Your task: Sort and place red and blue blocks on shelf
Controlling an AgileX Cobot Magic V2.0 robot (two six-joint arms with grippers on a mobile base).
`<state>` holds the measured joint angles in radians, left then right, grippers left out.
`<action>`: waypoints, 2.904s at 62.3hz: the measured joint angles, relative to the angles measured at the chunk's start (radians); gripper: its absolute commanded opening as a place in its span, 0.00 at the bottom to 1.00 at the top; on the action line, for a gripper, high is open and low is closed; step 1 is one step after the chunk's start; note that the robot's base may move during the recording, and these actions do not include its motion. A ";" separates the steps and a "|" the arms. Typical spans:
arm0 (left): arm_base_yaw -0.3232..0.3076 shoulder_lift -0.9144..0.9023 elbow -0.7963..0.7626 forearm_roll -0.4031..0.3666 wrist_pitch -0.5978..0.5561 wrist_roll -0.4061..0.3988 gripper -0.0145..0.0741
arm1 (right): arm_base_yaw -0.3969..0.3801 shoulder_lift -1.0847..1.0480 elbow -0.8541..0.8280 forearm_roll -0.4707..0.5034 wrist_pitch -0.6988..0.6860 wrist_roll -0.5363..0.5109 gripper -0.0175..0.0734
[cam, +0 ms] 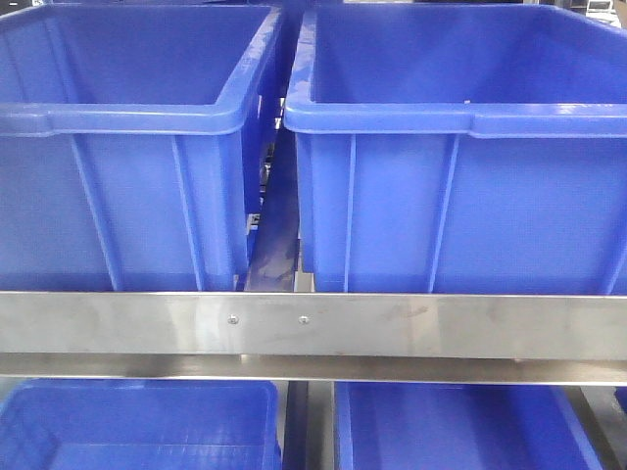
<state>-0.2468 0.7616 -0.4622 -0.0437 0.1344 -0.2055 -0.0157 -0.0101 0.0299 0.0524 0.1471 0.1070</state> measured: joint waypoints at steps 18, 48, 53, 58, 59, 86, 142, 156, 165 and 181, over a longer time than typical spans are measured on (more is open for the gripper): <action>0.000 0.000 0.000 0.000 0.000 0.000 0.31 | 0.000 0.000 0.000 0.000 0.000 0.000 0.26; 0.000 0.000 0.000 0.000 0.000 0.000 0.31 | 0.000 0.000 0.000 0.000 0.000 0.000 0.26; 0.000 0.000 0.000 0.000 0.000 0.000 0.31 | 0.000 0.000 0.000 0.000 0.000 0.000 0.26; 0.000 0.000 0.000 0.000 0.000 0.000 0.31 | 0.000 0.000 0.000 0.000 0.000 0.000 0.26; 0.000 0.000 0.000 0.000 0.000 0.000 0.31 | 0.000 0.000 0.000 0.000 0.000 0.000 0.26; 0.000 0.000 0.000 0.000 0.000 0.000 0.31 | 0.000 0.000 0.000 0.000 0.000 0.000 0.26; 0.197 -0.723 0.435 0.044 -0.008 0.010 0.31 | -0.005 0.000 0.000 0.000 -0.002 0.000 0.26; 0.197 -0.766 0.474 0.038 -0.029 0.010 0.31 | -0.005 0.000 0.000 0.000 -0.002 0.000 0.26; 0.197 -0.766 0.474 0.044 -0.042 0.010 0.31 | -0.005 0.000 0.000 0.000 -0.004 0.000 0.26; 0.197 -0.766 0.474 0.071 -0.044 0.010 0.31 | -0.005 0.000 0.000 0.000 -0.004 0.000 0.26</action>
<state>-0.0494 -0.0049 0.0115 0.0272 0.0909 -0.1955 -0.0210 -0.0101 0.0299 0.0524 0.1433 0.1070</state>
